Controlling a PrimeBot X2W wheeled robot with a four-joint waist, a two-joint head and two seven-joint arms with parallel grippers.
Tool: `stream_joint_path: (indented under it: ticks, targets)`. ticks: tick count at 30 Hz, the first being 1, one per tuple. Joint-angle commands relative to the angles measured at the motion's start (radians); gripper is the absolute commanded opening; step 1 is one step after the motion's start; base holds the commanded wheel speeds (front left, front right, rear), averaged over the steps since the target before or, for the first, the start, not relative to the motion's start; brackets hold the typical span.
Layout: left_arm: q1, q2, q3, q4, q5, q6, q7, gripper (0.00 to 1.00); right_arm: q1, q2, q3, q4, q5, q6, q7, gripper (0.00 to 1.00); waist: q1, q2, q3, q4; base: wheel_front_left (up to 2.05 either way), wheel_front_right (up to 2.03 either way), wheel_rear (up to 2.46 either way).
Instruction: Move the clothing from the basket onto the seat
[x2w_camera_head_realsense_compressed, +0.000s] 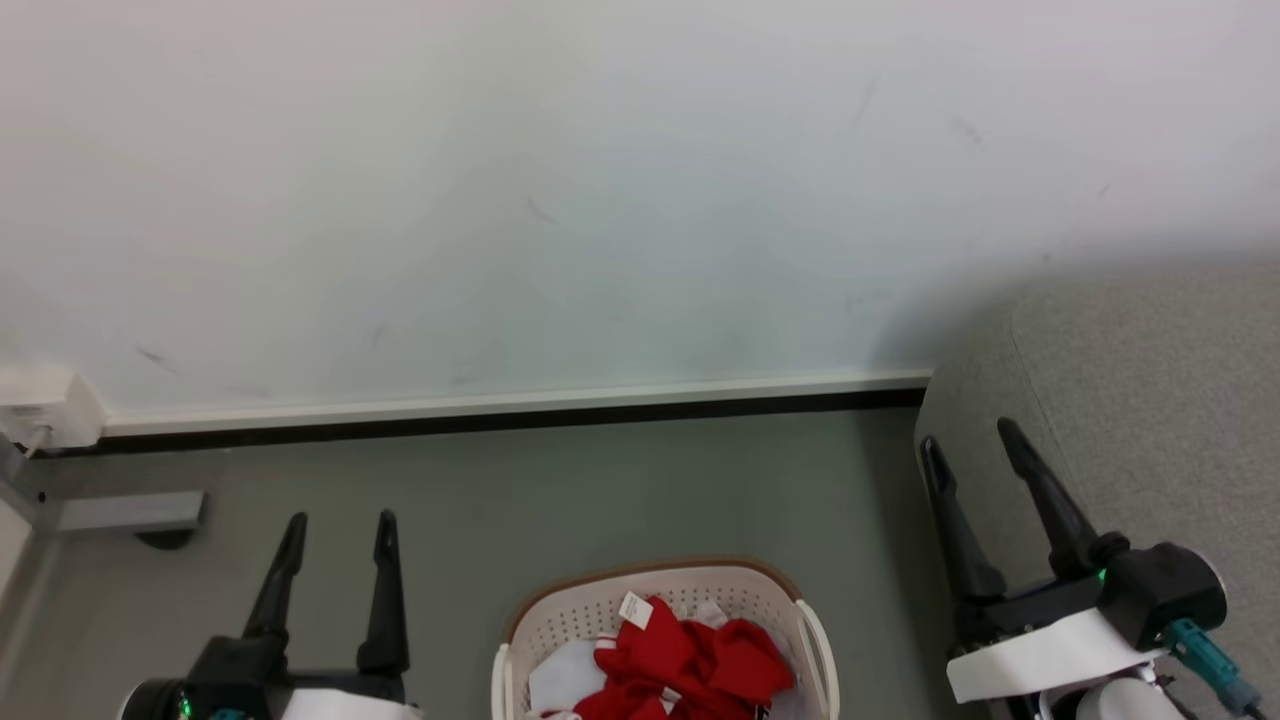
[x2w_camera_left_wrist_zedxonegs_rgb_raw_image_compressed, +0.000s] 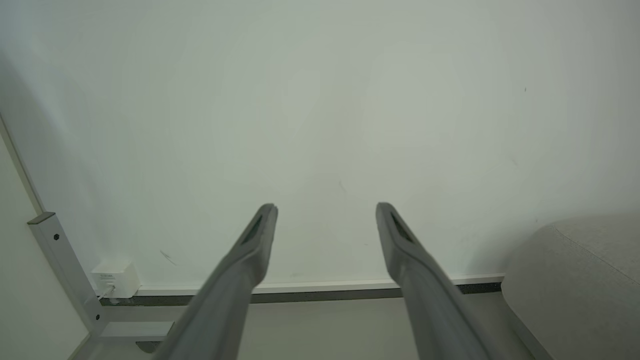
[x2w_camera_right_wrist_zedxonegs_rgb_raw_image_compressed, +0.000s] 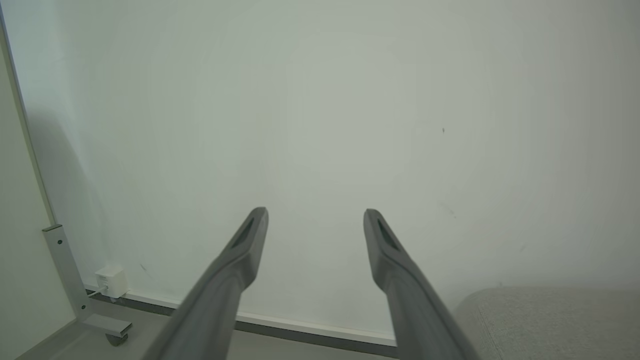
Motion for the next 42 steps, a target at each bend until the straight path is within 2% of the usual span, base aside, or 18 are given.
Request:
stream_joint_path:
  ticks: [1, 12, 18, 20, 32, 42]
  targets:
    - [-0.016, 0.003, -0.001, 0.005, 0.003, -0.007, -0.001, 1.00, -0.021, -0.010, -0.007, -0.008, 0.016, -0.002, 0.000, 1.00, 0.0000, 0.0000, 0.026, -0.016, 0.00, 0.00, 0.00]
    - [-0.161, 0.003, -0.038, 0.073, -0.023, -0.076, -0.001, 1.00, -0.122, -0.014, -0.074, -0.082, 0.016, -0.002, 0.000, 1.00, 0.0000, 0.0000, 0.227, -0.076, 0.00, 0.00, 0.00]
    - [-0.262, 0.013, -0.093, 0.222, -0.011, -0.121, -0.001, 1.00, -0.166, -0.014, -0.098, -0.110, 0.014, -0.002, 0.000, 1.00, 0.0000, 0.0000, 0.326, -0.102, 0.00, 0.00, 0.00]
    - [-0.306, 0.017, -0.118, 0.296, -0.017, -0.135, 0.004, 1.00, -0.175, -0.005, -0.113, -0.119, 0.059, -0.002, 0.000, 1.00, 0.0000, 0.0000, 0.358, -0.112, 0.00, 0.00, 0.00]
    - [-0.552, 0.041, -0.242, 0.693, -0.078, -0.164, 0.124, 1.00, -0.238, 0.009, -0.170, -0.161, 0.095, -0.002, 0.000, 1.00, 0.0000, 0.0000, 0.505, -0.167, 0.00, 0.00, 0.00]
    - [-0.701, 0.069, -0.459, 0.956, -0.201, -0.164, 0.327, 1.00, -0.285, 0.012, -0.140, -0.174, 0.069, -0.002, 0.000, 1.00, 0.0000, 0.0000, 0.620, -0.216, 0.00, 0.00, 0.00]
